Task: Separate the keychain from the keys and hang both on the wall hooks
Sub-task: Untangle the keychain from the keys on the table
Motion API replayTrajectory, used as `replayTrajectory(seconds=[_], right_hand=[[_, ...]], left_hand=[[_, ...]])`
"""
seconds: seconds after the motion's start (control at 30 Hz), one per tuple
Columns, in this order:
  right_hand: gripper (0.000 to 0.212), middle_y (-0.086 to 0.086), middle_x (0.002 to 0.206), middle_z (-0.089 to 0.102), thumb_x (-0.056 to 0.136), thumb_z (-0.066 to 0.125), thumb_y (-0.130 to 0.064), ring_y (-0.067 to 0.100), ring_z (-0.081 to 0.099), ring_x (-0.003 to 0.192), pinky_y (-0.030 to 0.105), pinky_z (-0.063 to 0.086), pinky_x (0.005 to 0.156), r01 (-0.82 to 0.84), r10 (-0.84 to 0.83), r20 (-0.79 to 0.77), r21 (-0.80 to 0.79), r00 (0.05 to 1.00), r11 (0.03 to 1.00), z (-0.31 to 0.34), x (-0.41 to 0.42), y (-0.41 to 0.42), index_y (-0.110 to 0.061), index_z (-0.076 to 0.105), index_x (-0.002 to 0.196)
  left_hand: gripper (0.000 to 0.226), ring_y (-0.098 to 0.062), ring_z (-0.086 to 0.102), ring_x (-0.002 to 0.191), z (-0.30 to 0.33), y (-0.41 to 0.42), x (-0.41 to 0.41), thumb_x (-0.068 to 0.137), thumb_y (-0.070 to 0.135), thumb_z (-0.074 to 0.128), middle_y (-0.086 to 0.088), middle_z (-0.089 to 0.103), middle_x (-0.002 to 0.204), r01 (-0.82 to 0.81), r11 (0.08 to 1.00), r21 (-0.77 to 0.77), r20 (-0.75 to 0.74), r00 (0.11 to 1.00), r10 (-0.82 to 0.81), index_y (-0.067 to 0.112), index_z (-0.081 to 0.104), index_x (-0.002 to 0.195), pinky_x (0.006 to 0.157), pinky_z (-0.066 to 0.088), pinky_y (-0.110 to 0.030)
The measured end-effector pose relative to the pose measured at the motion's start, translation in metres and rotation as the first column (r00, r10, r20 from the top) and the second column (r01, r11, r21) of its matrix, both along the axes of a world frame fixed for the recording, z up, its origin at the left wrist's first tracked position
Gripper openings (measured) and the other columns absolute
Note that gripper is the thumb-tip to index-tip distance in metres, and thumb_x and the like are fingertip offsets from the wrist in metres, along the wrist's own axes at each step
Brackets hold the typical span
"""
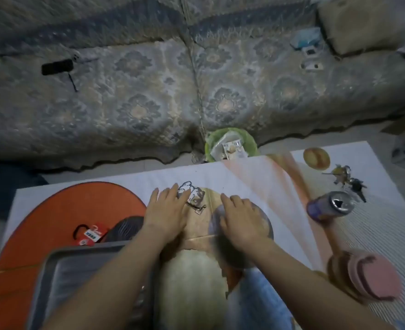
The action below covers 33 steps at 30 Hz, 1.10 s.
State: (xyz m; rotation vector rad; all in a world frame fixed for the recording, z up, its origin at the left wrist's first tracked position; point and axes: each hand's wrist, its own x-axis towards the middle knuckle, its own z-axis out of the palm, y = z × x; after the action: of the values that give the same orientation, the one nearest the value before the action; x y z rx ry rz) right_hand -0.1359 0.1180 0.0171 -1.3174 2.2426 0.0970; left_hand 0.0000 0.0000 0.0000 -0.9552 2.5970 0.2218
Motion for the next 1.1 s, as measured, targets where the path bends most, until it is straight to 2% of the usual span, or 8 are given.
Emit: replayTrajectory(seconds=[0.23, 0.33, 0.4, 0.5, 0.6, 0.77, 0.93, 1.1], right_hand=[[0.051, 0.008, 0.141, 0.041, 0.096, 0.042, -0.023, 0.031, 0.04, 0.126, 0.044, 0.04, 0.102, -0.002, 0.004, -0.038, 0.053, 0.999, 0.999, -0.082, -0.022, -0.013, -0.017, 0.025, 0.143], [0.051, 0.008, 0.141, 0.04, 0.095, 0.041, -0.023, 0.031, 0.039, 0.125, 0.045, 0.039, 0.099, -0.01, 0.013, -0.063, 0.05, 0.998, 0.999, -0.099, -0.022, -0.015, -0.016, 0.026, 0.143], [0.052, 0.008, 0.141, 0.04, 0.094, 0.041, -0.024, 0.031, 0.038, 0.126, 0.046, 0.038, 0.099, -0.019, 0.022, -0.071, 0.039, 0.997, 0.999, -0.107, -0.021, -0.014, -0.016, 0.025, 0.144], [0.052, 0.008, 0.142, 0.04, 0.095, 0.041, -0.025, 0.031, 0.038, 0.126, 0.046, 0.038, 0.1, -0.012, 0.014, -0.075, 0.031, 0.997, 0.999, -0.113, -0.02, -0.013, -0.016, 0.025, 0.144], [0.053, 0.008, 0.144, 0.038, 0.095, 0.042, -0.026, 0.03, 0.038, 0.127, 0.046, 0.038, 0.101, 0.009, -0.006, -0.067, 0.047, 0.998, 0.999, -0.112, -0.016, -0.01, -0.016, 0.025, 0.144], [0.052, 0.007, 0.146, 0.038, 0.094, 0.041, -0.025, 0.029, 0.04, 0.128, 0.045, 0.042, 0.099, 0.048, -0.045, -0.068, 0.055, 0.997, 0.997, -0.108, -0.011, -0.002, -0.017, 0.027, 0.144], [0.046, 0.006, 0.141, 0.042, 0.095, 0.038, -0.023, 0.028, 0.043, 0.121, 0.043, 0.045, 0.093, 0.097, -0.093, -0.072, 0.044, 0.993, 0.994, -0.106, -0.009, 0.01, -0.018, 0.031, 0.14], [0.046, 0.005, 0.14, 0.044, 0.095, 0.039, -0.025, 0.027, 0.044, 0.121, 0.042, 0.039, 0.102, 0.118, -0.116, -0.077, 0.029, 0.99, 0.993, -0.109, -0.008, 0.024, -0.019, 0.032, 0.14]], left_hand=[[0.053, -0.028, 0.017, 0.142, -0.088, -0.019, -0.031, 0.097, 0.021, 0.029, -0.011, 0.014, 0.158, 0.211, 0.978, 0.005, 0.018, 0.977, -0.211, 0.024, 0.009, 0.145, 0.115, 0.016, -0.038], [0.047, -0.029, 0.028, 0.137, -0.103, -0.027, -0.039, 0.095, 0.026, 0.037, -0.013, 0.027, 0.152, 0.223, 0.975, 0.007, 0.007, 0.975, -0.223, 0.022, 0.024, 0.14, 0.111, 0.02, -0.038], [0.035, -0.03, 0.045, 0.116, -0.105, -0.031, -0.045, 0.092, 0.029, 0.044, -0.014, 0.048, 0.13, 0.24, 0.971, -0.002, -0.033, 0.97, -0.24, 0.017, 0.04, 0.125, 0.097, 0.031, -0.036], [0.025, -0.029, 0.051, 0.085, -0.101, -0.04, -0.047, 0.091, 0.023, 0.04, -0.011, 0.057, 0.103, 0.24, 0.97, -0.044, -0.119, 0.963, -0.244, 0.017, 0.043, 0.115, 0.068, 0.031, -0.036], [0.035, -0.03, 0.056, 0.088, -0.096, -0.045, -0.032, 0.089, 0.02, 0.04, -0.006, 0.058, 0.105, 0.158, 0.977, 0.141, -0.22, 0.967, -0.124, 0.029, 0.041, 0.122, 0.062, 0.038, -0.035], [0.02, -0.023, 0.06, 0.076, -0.093, -0.034, -0.014, 0.083, 0.01, 0.05, 0.01, 0.055, 0.077, -0.137, 0.905, 0.402, -0.321, 0.905, 0.28, 0.03, 0.047, 0.085, 0.061, 0.042, -0.033], [0.059, -0.012, 0.052, 0.094, -0.102, -0.021, -0.007, 0.075, -0.007, 0.062, 0.0, 0.057, 0.123, -0.341, 0.678, 0.651, -0.229, 0.763, 0.604, 0.027, 0.047, 0.121, 0.074, 0.044, -0.022], [0.032, -0.012, 0.054, 0.088, -0.111, -0.012, -0.003, 0.071, 0.009, 0.075, -0.005, 0.063, 0.11, -0.368, 0.622, 0.691, -0.233, 0.702, 0.673, 0.02, 0.064, 0.1, 0.068, 0.039, -0.015]])
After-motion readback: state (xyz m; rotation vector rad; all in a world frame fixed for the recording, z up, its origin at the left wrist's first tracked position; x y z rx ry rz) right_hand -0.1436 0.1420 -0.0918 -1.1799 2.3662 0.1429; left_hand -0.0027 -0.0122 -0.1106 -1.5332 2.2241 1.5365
